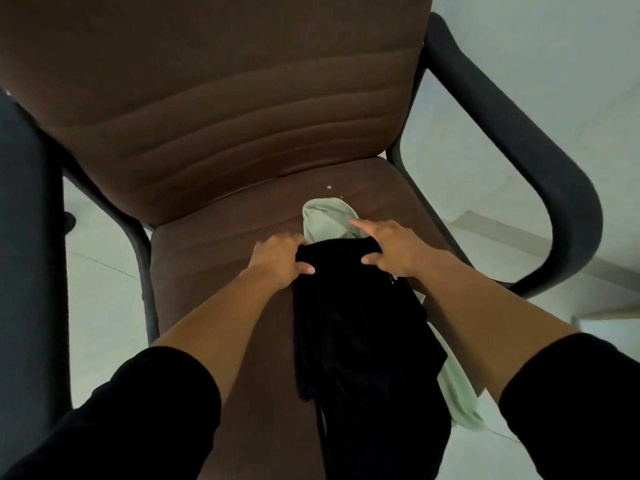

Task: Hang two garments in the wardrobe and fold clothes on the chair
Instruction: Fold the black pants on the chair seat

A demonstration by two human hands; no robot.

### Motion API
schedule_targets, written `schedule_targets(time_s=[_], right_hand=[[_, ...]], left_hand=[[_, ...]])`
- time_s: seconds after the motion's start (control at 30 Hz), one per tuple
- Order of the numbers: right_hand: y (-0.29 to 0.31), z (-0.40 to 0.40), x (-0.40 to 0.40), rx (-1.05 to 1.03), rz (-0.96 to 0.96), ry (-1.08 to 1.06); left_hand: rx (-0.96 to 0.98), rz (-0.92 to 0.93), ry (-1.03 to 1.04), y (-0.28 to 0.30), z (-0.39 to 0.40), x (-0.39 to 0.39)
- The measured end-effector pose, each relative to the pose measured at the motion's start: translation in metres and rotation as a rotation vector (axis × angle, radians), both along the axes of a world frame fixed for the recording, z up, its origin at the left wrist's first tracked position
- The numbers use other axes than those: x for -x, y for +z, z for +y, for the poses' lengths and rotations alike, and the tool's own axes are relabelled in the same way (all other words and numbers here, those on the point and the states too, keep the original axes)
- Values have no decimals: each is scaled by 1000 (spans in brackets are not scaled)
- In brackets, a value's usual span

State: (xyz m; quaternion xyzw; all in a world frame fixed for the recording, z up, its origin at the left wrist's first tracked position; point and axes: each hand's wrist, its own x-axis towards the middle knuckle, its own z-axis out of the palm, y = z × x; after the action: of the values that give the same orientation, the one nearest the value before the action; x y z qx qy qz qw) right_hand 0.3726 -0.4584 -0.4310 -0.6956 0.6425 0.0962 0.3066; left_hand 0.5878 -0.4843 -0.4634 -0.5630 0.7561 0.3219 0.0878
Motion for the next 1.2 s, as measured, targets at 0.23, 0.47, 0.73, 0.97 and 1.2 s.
schedule_targets(time_s=[0.23,0.47,0.73,0.97,1.2], right_hand=[[32,-25,0,86,38,-46],[96,-48,-15,401,15,-50],[98,44,-3,446,84,216],[37,170,6,239,-108,-50],[-20,154,-8,170,-209,-383]], left_hand=[[174,117,46,40,-24,-12],[515,135,79,118,-47,-22],[546,147,-43,111,60,-26],[-13,306,252,41,185,-16],[-78,534,689,7,164,33]])
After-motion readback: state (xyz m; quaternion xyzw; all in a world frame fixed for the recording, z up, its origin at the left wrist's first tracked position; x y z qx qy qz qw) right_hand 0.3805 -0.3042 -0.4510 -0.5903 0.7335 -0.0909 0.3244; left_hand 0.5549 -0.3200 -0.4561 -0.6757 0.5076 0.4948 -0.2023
